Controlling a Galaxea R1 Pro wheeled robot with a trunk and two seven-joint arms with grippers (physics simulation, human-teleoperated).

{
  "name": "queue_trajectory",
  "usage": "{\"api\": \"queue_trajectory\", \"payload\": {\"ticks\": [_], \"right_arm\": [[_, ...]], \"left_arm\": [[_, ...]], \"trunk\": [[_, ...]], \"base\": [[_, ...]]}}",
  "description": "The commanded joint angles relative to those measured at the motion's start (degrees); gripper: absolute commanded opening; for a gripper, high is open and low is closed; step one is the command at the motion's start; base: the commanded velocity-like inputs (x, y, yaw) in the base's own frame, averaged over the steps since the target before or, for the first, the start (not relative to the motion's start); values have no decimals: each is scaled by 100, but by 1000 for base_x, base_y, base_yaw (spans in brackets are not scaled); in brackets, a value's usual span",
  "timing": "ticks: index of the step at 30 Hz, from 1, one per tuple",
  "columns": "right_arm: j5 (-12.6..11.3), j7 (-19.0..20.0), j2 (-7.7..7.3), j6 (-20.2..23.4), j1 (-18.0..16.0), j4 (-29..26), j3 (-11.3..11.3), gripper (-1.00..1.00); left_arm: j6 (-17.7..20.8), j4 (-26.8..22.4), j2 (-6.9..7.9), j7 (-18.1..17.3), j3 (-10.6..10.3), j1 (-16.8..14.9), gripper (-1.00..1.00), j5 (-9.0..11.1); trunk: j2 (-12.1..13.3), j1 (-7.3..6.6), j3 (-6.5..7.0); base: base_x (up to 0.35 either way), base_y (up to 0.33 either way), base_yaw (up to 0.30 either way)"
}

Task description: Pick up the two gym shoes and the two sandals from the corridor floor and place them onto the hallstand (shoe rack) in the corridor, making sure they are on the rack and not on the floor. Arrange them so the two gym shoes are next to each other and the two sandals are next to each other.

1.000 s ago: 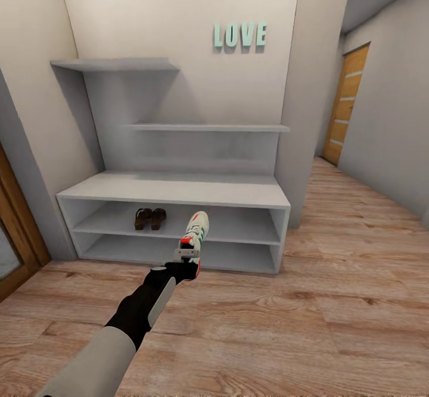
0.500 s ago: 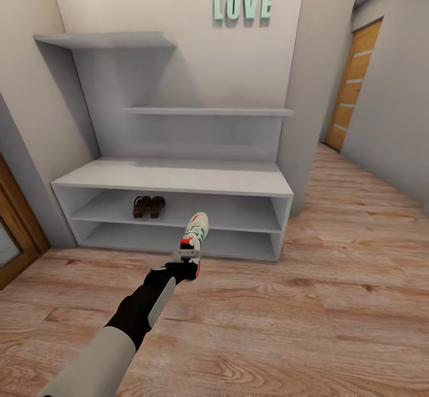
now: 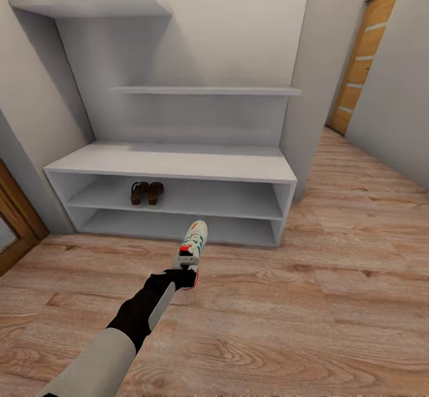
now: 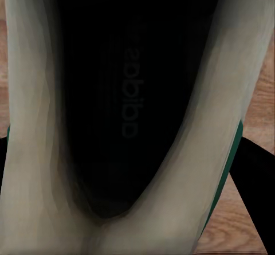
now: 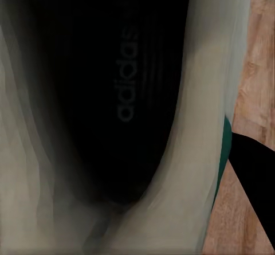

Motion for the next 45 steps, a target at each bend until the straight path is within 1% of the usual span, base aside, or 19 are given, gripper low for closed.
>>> {"api": "queue_trajectory", "payload": {"ticks": [1, 10, 27, 45], "right_arm": [[66, 11, 2, 30, -11, -6, -20, -100], [66, 8, 8, 30, -11, -6, -20, -100], [74, 15, 28, 4, -11, -8, -20, -100], [74, 9, 28, 4, -11, -6, -20, -100]], "left_arm": [[22, -2, 3, 49, -13, -3, -100, 60], [23, 10, 5, 50, -3, -3, -100, 51], [23, 10, 3, 50, -37, -3, -100, 51], [23, 10, 3, 50, -38, -3, -100, 51]], "trunk": [[-5, 1, -38], [-17, 24, -318], [-17, 24, -333], [-17, 24, -333]], "base": [[0, 0, 0], [0, 0, 0], [15, 0, 0], [316, 0, 0]]}}
